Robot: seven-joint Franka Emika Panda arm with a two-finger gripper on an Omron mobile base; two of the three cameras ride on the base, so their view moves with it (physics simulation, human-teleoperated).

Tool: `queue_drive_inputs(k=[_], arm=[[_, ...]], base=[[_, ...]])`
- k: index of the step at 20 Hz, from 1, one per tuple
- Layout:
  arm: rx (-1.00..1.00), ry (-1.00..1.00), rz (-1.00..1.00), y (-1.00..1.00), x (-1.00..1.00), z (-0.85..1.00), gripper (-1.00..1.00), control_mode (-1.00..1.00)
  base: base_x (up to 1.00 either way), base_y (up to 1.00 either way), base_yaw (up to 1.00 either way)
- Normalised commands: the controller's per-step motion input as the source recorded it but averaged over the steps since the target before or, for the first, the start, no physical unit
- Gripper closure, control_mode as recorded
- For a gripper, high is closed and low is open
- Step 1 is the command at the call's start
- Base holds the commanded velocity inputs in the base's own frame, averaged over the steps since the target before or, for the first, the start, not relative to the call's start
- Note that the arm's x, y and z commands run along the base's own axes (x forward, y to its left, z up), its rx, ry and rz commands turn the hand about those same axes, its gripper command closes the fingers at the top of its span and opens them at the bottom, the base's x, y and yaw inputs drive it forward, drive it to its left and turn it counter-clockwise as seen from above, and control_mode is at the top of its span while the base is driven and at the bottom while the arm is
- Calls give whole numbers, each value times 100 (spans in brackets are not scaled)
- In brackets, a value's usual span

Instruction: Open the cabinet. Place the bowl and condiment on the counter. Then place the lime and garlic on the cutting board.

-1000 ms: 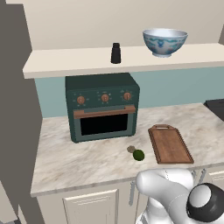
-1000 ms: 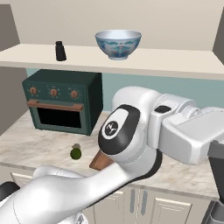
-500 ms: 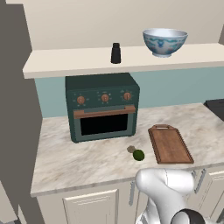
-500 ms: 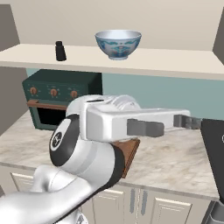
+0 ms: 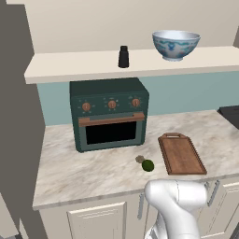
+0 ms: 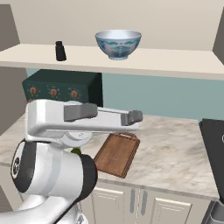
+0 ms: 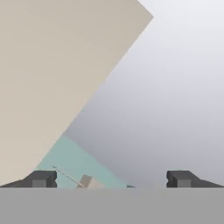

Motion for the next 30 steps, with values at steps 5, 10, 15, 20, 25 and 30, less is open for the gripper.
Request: queue_drive_inputs(k=[5,10,15,20,25,30], arm=[[4,17,10,57,0,51,-100,-100],[35,2,24,23,0,7,-100,-100],[41,-11,30,24,0,-37,-100,-100],[27,-14,17,65,0,-37,-100,-100],[16,-1,21,73,25,-52,-100,-100],[13,16,22,51,47,-56,-100,-100]], base=[[0,0,0],[0,0,0],[0,0,0],[0,0,0],[0,0,0],[0,0,0]])
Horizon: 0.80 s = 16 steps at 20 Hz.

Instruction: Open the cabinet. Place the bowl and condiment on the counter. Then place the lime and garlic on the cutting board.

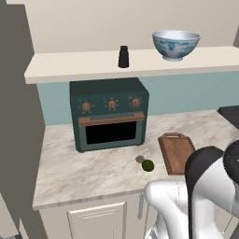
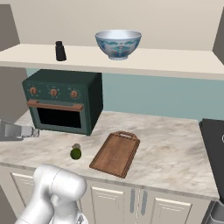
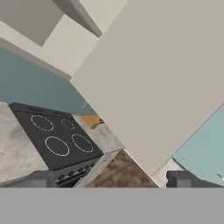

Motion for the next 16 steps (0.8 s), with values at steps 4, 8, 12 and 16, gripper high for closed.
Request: queue_drive_inputs(k=[4,8,12,16], arm=[[38,1,4,15,20,-7,-100,-100],[54,0,5,0,14,11,-100,-100],[54,4,2,1,2,23,-100,-100],[40,-2,6,4,7,8,-100,-100]], base=[[0,0,0],[0,0,0],[0,0,0],[0,0,0]])
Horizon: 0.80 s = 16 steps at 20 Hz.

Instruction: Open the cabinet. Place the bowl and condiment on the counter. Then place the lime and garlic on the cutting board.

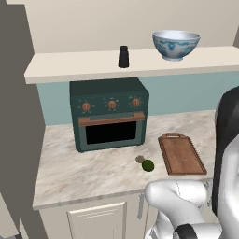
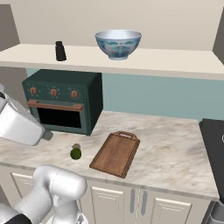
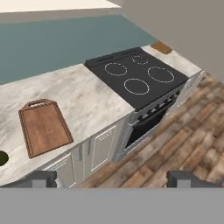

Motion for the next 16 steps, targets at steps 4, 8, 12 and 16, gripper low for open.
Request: queue_drive_inputs(k=[4,8,12,16], arm=[[28,-18,15,17,16,0,-100,-100],[19,-27,17,38,24,0,-100,-100],[7,-37,15,48,25,0,-100,-100],[0,-35,14,58,34,0,-100,-100]], base=[[0,0,0],[0,0,0],[0,0,0],[0,0,0]])
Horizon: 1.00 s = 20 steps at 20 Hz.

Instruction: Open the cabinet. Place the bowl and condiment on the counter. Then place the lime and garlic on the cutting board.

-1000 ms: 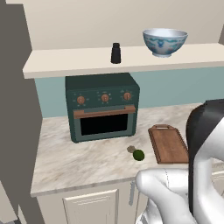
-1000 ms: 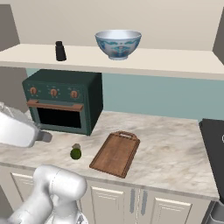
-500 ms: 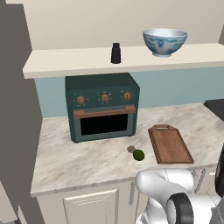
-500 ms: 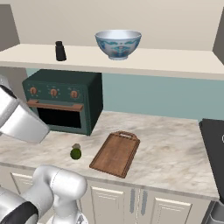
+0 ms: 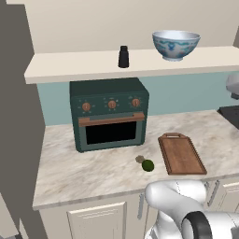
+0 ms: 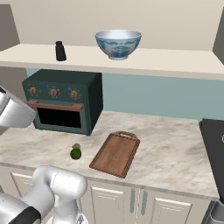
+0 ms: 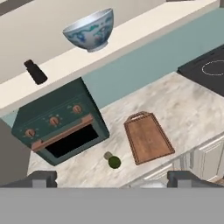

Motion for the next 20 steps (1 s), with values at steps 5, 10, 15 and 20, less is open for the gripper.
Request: queue_drive_inputs(k=[5,10,15,20], arm=[[0,-34,13,44,32,0,-100,-100],[0,-23,11,10,31,7,-100,-100],[0,-16,11,3,39,11,-100,-100],[-3,-14,9,14,31,23,-100,-100]], base=[[0,0,0],[0,0,0],[0,0,0],[0,0,0]])
